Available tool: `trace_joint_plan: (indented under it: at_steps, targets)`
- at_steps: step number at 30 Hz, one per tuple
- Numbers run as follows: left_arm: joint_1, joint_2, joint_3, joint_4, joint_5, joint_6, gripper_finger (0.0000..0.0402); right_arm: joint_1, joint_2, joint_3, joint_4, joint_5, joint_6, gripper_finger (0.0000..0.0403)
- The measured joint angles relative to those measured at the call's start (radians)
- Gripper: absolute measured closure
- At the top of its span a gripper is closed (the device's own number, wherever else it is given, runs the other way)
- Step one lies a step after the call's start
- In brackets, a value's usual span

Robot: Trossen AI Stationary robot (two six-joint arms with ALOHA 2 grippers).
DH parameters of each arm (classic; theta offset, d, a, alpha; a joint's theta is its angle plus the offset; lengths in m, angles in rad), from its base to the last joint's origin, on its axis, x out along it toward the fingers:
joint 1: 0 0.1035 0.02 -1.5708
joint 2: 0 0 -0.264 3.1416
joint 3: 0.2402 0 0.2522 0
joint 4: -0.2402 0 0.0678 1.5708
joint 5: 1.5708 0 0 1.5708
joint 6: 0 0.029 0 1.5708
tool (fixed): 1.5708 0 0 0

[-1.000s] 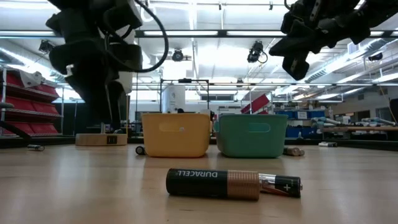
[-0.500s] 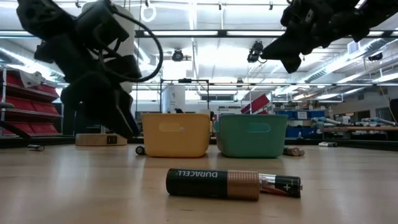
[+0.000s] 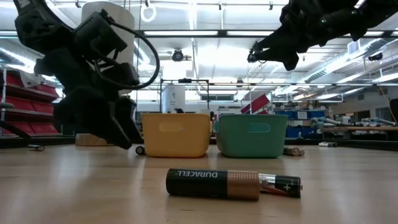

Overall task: Sort batteries
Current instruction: Put the black battery into the yellow bin

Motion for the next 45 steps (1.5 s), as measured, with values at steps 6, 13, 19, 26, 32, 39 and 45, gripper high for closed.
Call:
trace_joint_plan:
  at_steps: [6, 13, 19, 26, 32, 39, 45]
  targets:
    - [0.017, 0.078, 0.001, 0.108, 0.009, 0.009, 0.008, 0.028, 0.008, 0.0, 0.038, 0.093, -0.002, 0.0145]
    - [0.018, 0.144, 0.002, 0.18, 0.016, -0.02, 0.008, 0.046, 0.008, 0.0, 0.042, 0.105, 0.006, 0.0099]
    - [0.018, 0.153, 0.003, 0.188, 0.021, -0.055, 0.0083, 0.047, 0.008, 0.0, 0.042, 0.107, 0.081, 0.0095]
    - [0.018, 0.153, 0.005, 0.156, 0.021, -0.09, 0.0122, 0.047, 0.008, 0.0, 0.042, 0.107, 0.119, 0.0109]
    - [0.018, 0.152, 0.004, 0.153, 0.01, -0.124, 0.0154, 0.046, 0.008, 0.0, 0.041, 0.114, 0.138, 0.0125]
    - [0.018, 0.084, 0.001, 0.111, -0.002, -0.193, 0.0137, 0.046, 0.008, 0.0, 0.042, 0.114, 0.136, 0.0128]
    - [-0.006, -0.049, 0.001, -0.085, 0.011, -0.213, 0.0148, 0.046, 0.008, 0.0, 0.042, 0.114, 0.135, 0.0128]
